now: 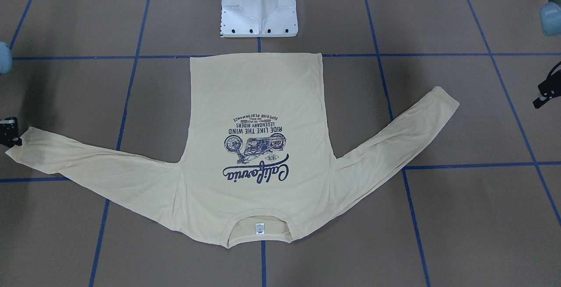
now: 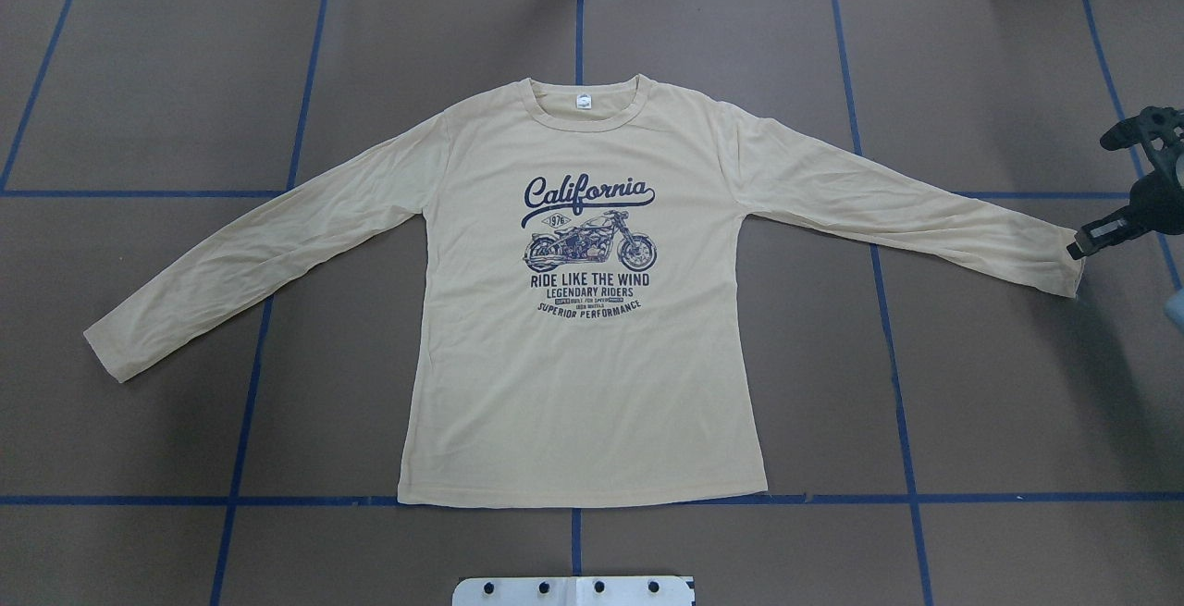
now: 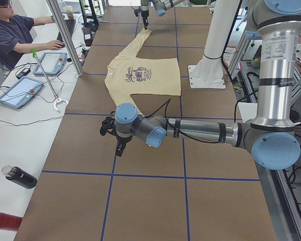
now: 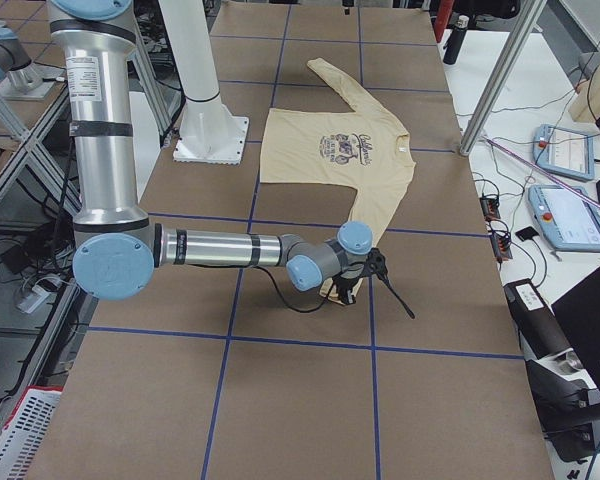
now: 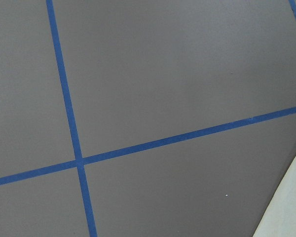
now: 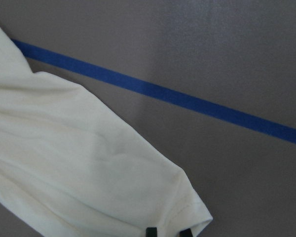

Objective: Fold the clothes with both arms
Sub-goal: 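Lower the right gripper and grasp the cuff of the nearest sleeve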

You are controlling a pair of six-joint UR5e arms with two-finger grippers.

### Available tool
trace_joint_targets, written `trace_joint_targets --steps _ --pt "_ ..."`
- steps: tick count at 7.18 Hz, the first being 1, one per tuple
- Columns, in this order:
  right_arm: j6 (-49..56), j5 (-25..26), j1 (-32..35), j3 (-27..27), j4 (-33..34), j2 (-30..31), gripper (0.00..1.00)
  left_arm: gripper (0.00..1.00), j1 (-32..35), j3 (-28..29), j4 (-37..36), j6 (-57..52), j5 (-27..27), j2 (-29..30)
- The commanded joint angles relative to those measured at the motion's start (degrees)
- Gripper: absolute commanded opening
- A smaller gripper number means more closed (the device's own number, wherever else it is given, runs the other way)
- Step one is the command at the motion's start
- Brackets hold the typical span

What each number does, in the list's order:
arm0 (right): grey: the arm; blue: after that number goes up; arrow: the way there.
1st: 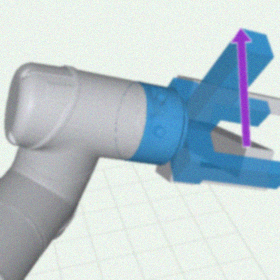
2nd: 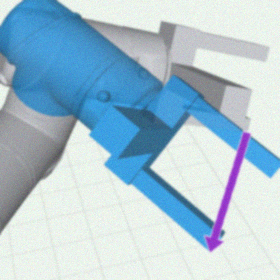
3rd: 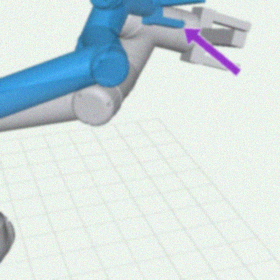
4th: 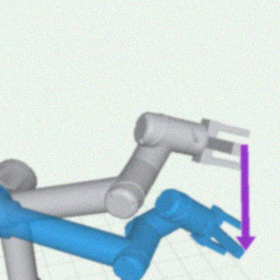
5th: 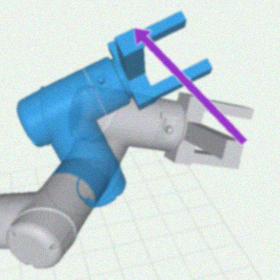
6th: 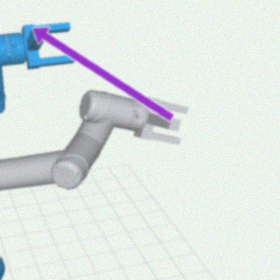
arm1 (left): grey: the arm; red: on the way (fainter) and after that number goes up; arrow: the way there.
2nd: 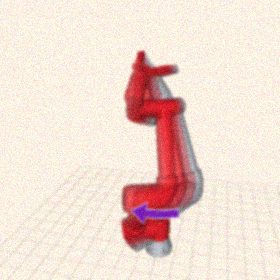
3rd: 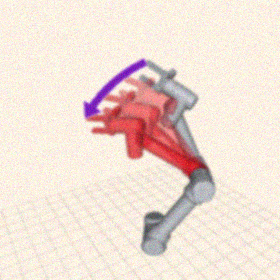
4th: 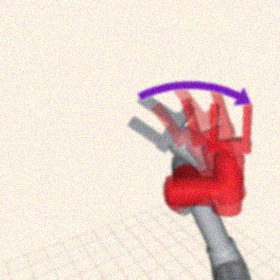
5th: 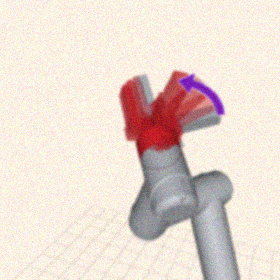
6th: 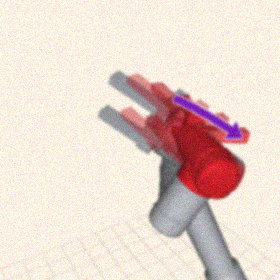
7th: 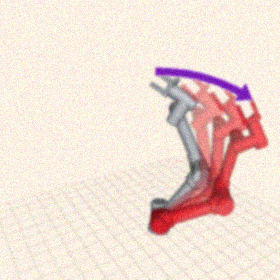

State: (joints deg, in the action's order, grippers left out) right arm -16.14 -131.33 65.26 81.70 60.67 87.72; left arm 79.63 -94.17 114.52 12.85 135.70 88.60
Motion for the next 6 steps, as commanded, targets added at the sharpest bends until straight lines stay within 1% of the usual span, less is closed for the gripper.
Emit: trace_joint_targets --steps 1,2,3,4,6 --pt "-0.1 0.2 0.0 -0.4 0.1 -0.1 0.45 0.99 0.0 -0.1 0.0 0.1 0.0 0.0" --pt "-0.1 0.3 0.0 -0.5 0.1 0.0 0.47 0.99 0.0 -0.2 0.0 0.1 0.0 0.0" --pt "-0.3 1.9 0.0 -0.6 0.1 -0.1 0.51 0.99 0.0 -0.2 0.0 0.1 0.1 0.0" --pt "-0.4 3.0 -0.6 -0.7 0.2 -0.2 0.51 0.99 0.0 -0.2 0.0 0.1 0.0 0.0" --pt "-0.4 3.1 -0.8 -0.9 0.2 -0.2 0.51 0.99 0.0 -0.2 0.0 0.2 0.1 0.0"
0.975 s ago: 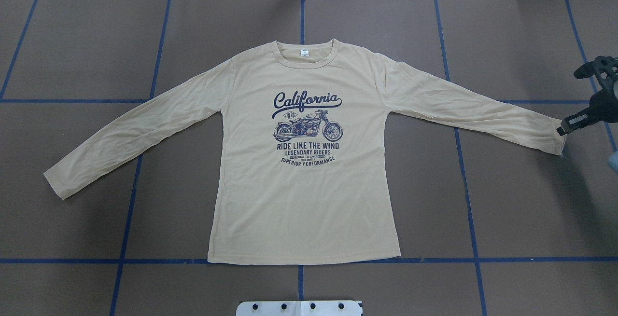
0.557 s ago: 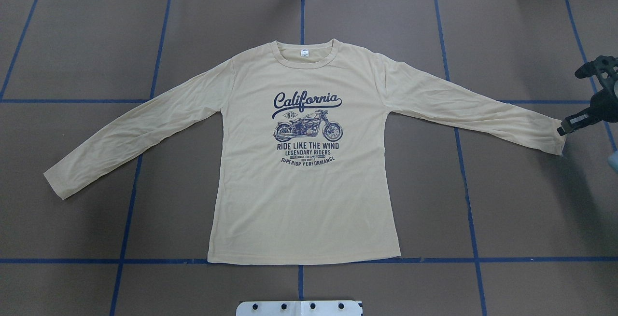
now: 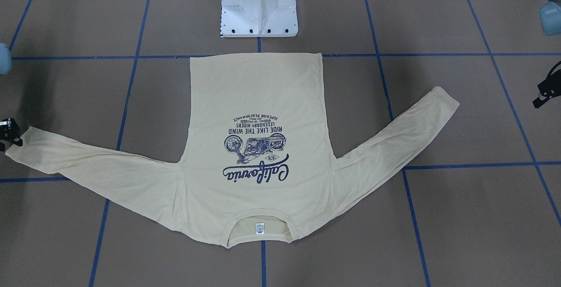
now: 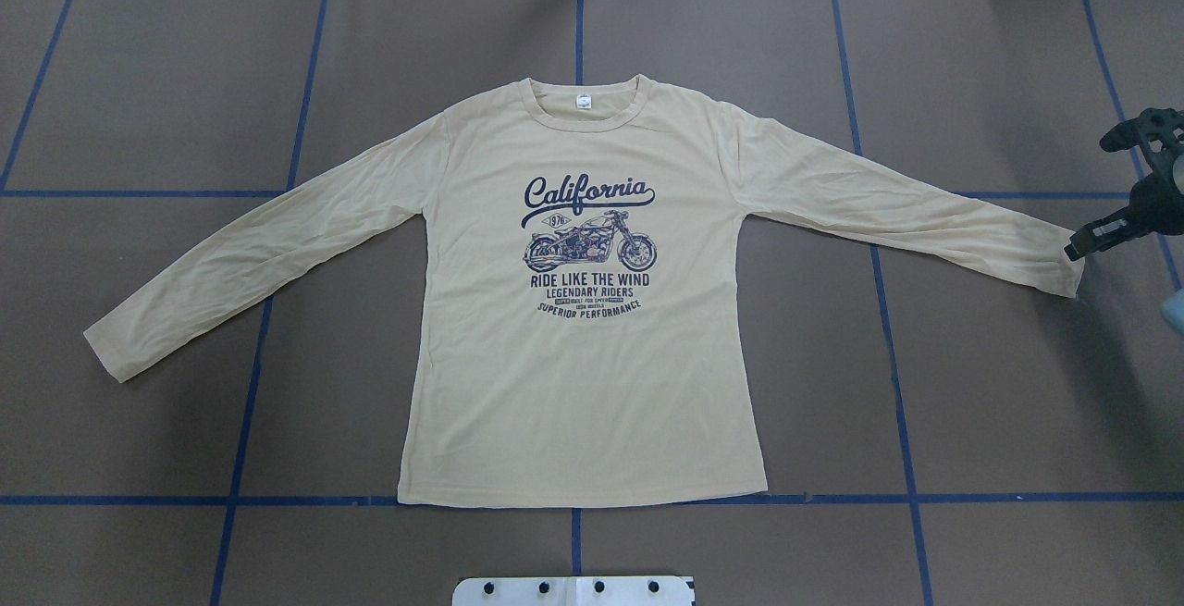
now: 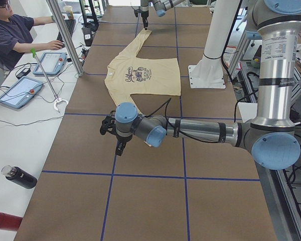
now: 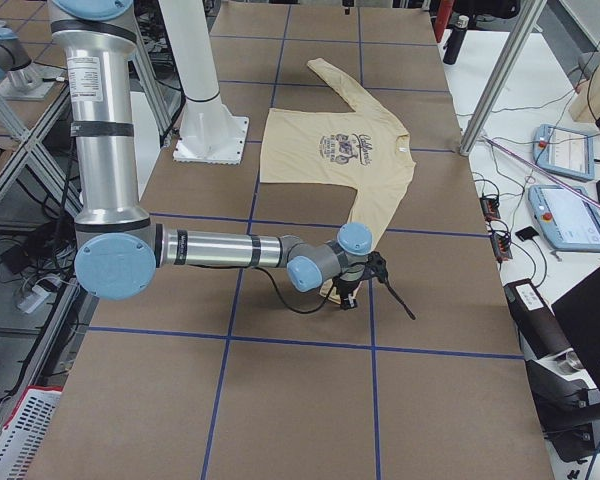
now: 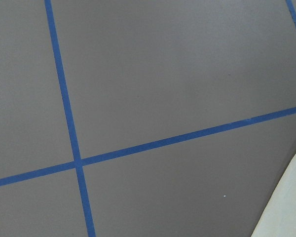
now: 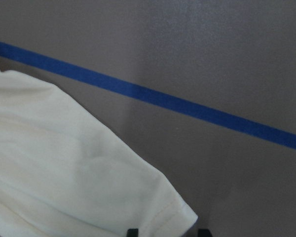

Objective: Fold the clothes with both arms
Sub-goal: 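Lower the right gripper and grasp the cuff of the nearest sleeve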

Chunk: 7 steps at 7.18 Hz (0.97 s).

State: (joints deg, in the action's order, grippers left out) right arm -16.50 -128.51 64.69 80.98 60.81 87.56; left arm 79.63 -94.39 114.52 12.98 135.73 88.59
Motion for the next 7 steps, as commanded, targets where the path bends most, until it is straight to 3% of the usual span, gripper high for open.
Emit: trace_joint_targets --steps 1,6,7 --pt "0.0 0.3 -0.4 -0.4 0.0 0.0 0.51 0.99 0.0 -0.1 0.0 0.0 0.1 0.0" --pt "0.0 0.2 -0.7 -1.2 0.0 0.1 0.52 0.99 0.0 -0.5 0.0 0.0 0.0 0.0" --pt "0.0 0.2 -0.8 -1.3 0.0 -0.1 0.30 0.99 0.0 -0.6 0.0 0.0 0.0 0.0"
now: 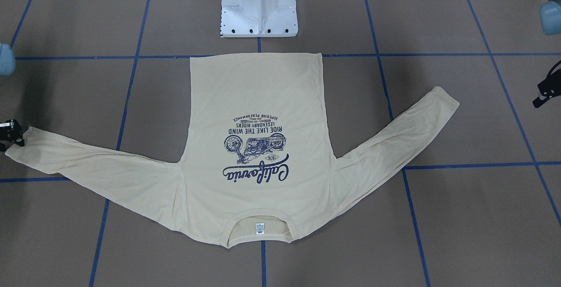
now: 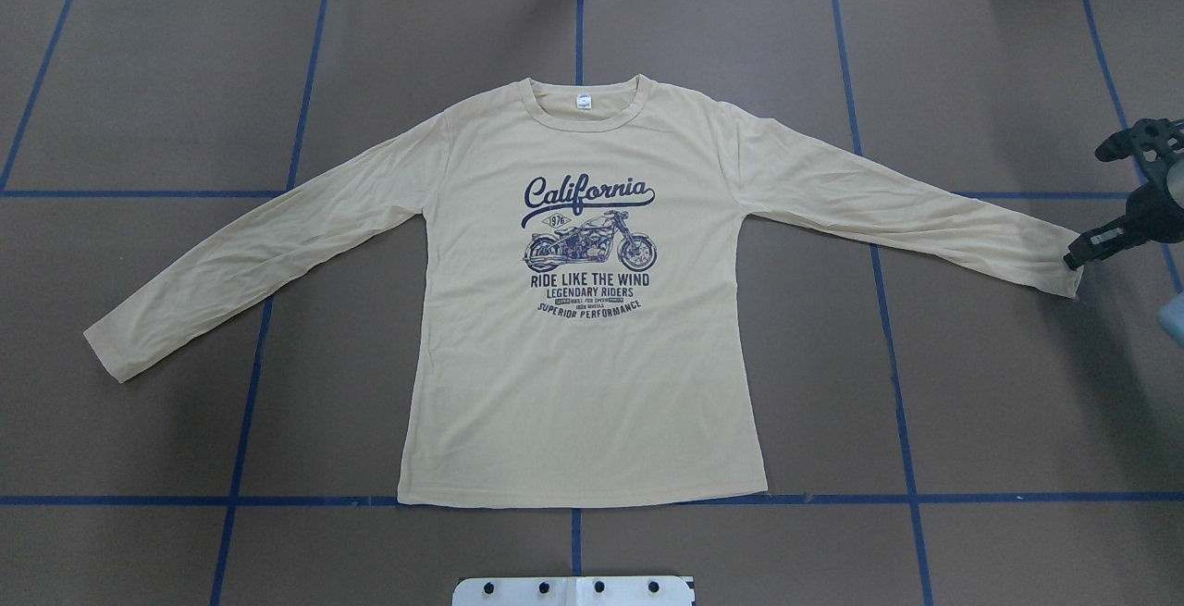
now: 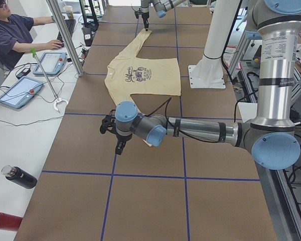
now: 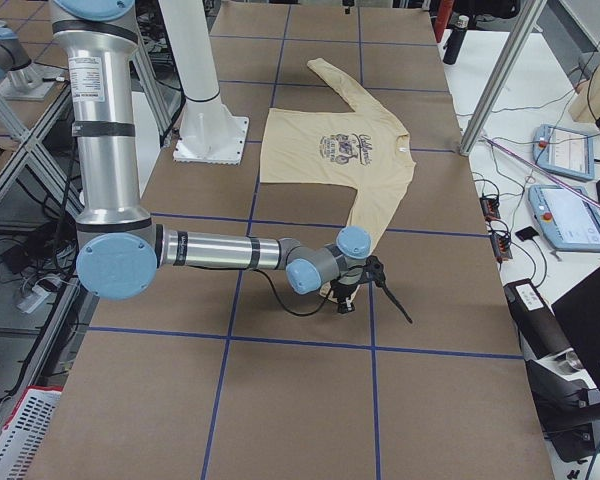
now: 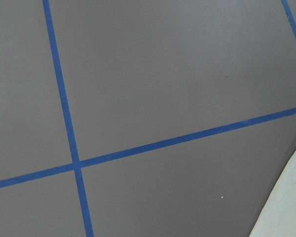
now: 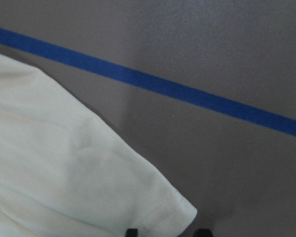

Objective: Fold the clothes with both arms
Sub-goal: 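Lower the right gripper and grasp the cuff of the nearest sleeve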

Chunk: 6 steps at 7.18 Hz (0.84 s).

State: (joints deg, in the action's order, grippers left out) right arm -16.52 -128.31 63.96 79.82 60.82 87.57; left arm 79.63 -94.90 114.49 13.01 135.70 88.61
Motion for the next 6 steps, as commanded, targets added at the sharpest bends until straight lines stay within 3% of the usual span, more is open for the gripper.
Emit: trace_joint_targets --steps 1,2,6 --pt "0.0 0.0 -0.1 -0.1 0.0 -0.2 0.09 0.99 0.0 -0.1 0.0 0.0 0.0 0.0" --pt "0.0 -0.2 0.0 0.2 0.0 -0.3 0.00 0.99 0.0 -0.1 -0.1 0.0 0.0 0.0" --pt "-0.3 -1.9 1.4 3.4 -0.1 0.8 0.00 0.99 0.0 -0.6 -0.1 0.1 0.0 0.0"
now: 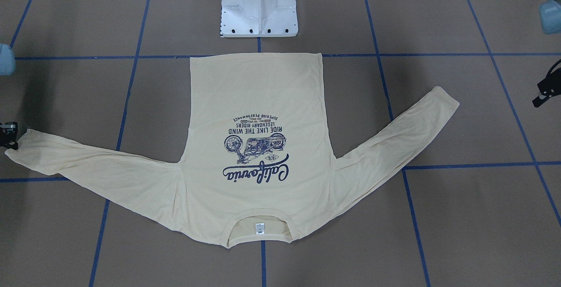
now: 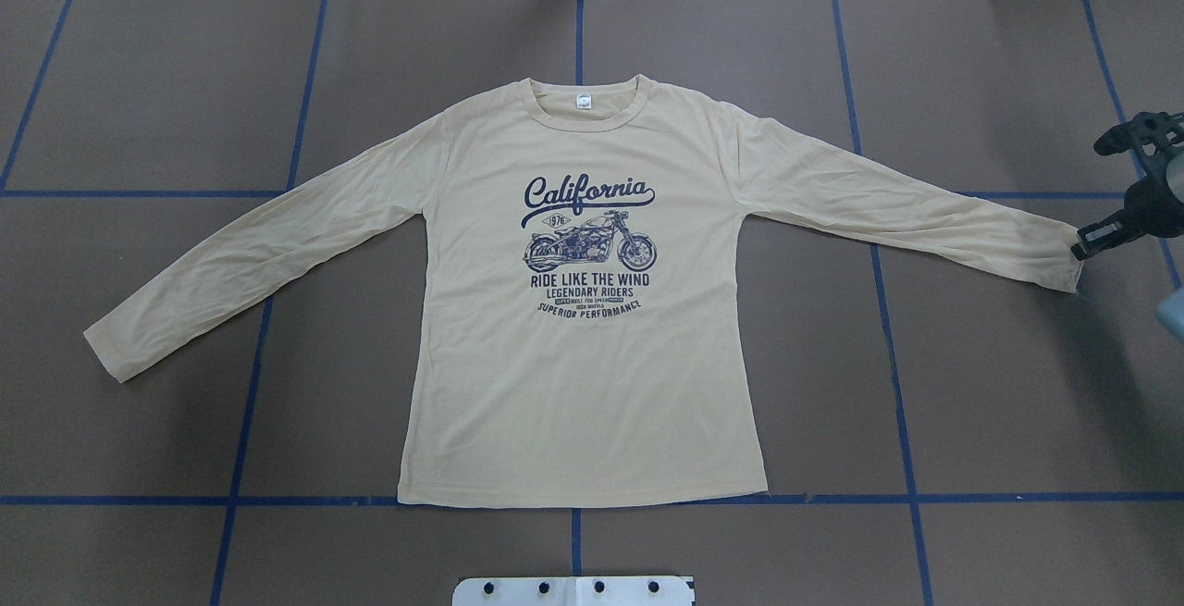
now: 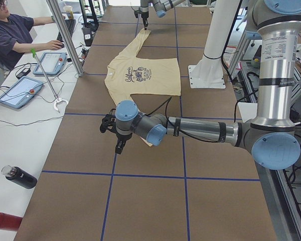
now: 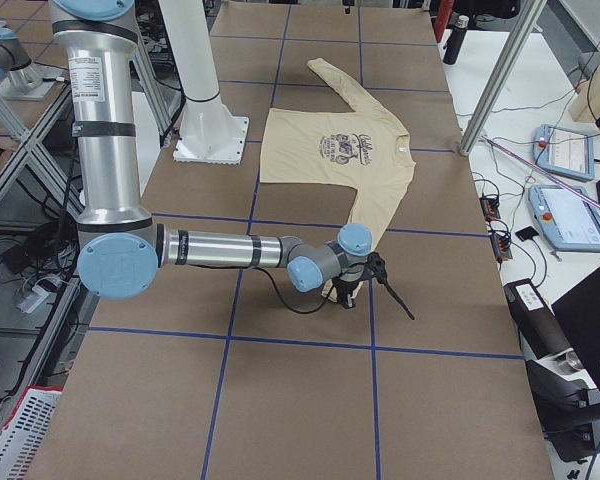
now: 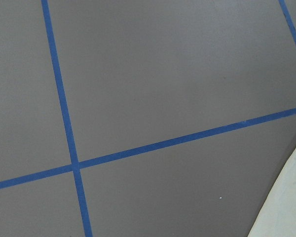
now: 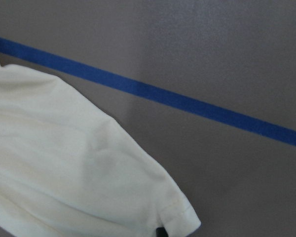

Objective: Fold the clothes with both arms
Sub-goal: 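Lower the right gripper and grasp the cuff of the nearest sleeve, then carry the sleeve cuff with the right gripper across the shirt toward the collar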

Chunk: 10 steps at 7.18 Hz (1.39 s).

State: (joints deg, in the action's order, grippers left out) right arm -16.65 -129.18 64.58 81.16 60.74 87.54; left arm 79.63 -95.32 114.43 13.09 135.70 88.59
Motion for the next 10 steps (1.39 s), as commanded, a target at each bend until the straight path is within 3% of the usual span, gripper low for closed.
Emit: trace_joint_targets --steps 1,2,3,5,7,10 --pt "-2.4 -7.2 3.4 3.6 1.4 0.2 0.00 0.99 0.0 -0.3 0.0 0.0 0.0 0.0" --pt "-4.7 -11.2 4.7 7.8 2.4 0.1 0.00 0.99 0.0 -0.3 0.0 0.0 0.0 0.0" --pt "-9.9 -11.6 4.7 12.7 2.4 0.4 0.00 0.99 0.0 -0.3 -0.1 0.0 0.0 0.1" --pt "-23.4 -12.9 0.7 15.9 2.4 -7.0 0.00 0.99 0.0 -0.5 -0.1 0.0 0.1 0.1" --pt "-40.5 -12.5 -5.5 11.0 2.5 -21.3 0.00 0.99 0.0 -0.4 -0.3 0.0 0.1 0.2" --pt "-48.5 -11.4 -7.1 2.8 2.3 -35.6 0.00 0.99 0.0 0.0 -0.7 0.0 0.1 0.6"
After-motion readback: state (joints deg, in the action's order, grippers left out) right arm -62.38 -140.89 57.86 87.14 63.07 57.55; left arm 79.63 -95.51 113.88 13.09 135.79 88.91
